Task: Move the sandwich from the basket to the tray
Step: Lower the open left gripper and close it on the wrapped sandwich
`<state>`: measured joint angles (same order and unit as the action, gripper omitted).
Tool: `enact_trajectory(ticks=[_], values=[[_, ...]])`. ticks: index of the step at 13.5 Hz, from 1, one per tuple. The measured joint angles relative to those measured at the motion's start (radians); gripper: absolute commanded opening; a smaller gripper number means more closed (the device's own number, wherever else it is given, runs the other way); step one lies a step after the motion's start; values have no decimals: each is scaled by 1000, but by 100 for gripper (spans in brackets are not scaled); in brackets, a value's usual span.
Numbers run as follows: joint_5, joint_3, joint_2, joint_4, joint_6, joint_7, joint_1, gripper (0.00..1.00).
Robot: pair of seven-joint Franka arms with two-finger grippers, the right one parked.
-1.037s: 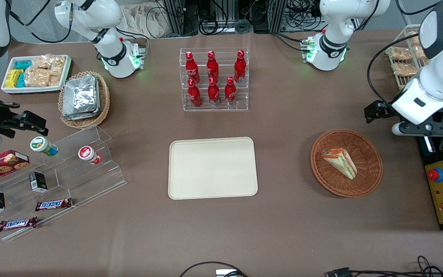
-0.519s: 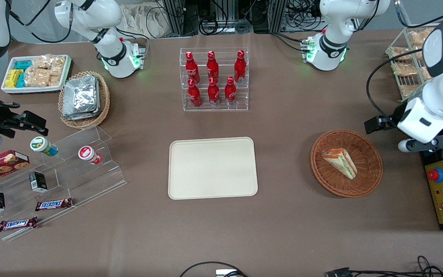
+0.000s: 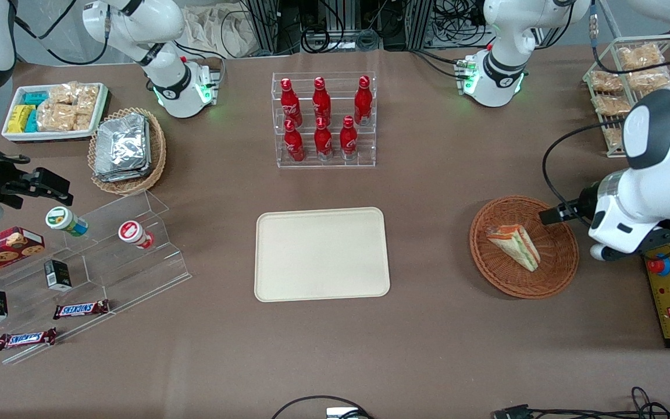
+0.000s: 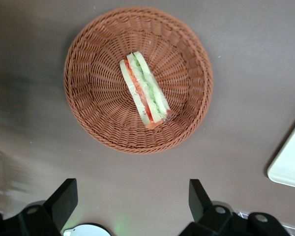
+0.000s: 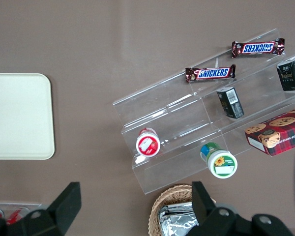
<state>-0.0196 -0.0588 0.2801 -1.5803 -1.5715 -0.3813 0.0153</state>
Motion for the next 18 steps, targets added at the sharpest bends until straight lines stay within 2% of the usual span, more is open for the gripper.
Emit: enact_trajectory(ticks=[7, 14, 18], values=[[-3, -1, 135, -17, -59, -76, -2, 100], [-22, -1, 192, -57, -132, -174, -2, 100], [-22, -1, 223, -120, -243, -187, -6, 100]])
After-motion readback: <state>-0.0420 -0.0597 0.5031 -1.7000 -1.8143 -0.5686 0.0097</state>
